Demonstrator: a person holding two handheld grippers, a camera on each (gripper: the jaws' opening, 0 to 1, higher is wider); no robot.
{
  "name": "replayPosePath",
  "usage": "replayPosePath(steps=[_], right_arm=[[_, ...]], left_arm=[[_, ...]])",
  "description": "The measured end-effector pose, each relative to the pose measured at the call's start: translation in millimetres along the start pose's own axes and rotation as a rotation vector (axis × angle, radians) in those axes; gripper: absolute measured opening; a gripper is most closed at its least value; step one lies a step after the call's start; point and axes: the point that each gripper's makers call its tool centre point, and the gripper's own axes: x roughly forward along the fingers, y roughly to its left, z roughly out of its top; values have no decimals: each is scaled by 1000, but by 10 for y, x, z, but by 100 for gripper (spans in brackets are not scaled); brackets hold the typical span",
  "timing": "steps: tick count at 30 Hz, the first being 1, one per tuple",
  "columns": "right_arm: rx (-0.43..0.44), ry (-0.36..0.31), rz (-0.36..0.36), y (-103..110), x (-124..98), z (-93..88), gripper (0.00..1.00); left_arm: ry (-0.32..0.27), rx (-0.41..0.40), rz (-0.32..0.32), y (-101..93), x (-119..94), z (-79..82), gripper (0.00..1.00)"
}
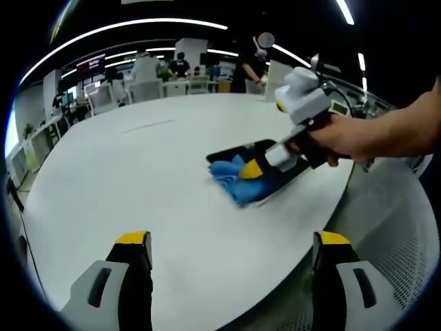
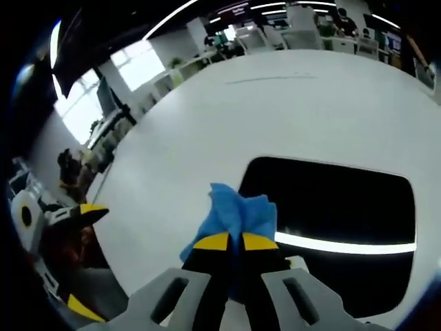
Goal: Wipe the mirror surface with the cleaning cloth until all visible marks leave the cleaned area.
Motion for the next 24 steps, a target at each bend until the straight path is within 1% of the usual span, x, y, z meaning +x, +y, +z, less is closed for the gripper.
replayPosePath(steps=[11, 15, 24], right_arm=[[-9, 2, 3, -41, 55, 79, 0], [-52, 4, 5, -62, 80, 119, 0], [-44, 14, 10, -110, 128, 198, 0]], left_arm=[[-3, -2, 1, 3, 1, 7, 97], [-4, -3, 2, 5, 1, 8, 97], [-1, -4, 4, 8, 1, 6, 97]])
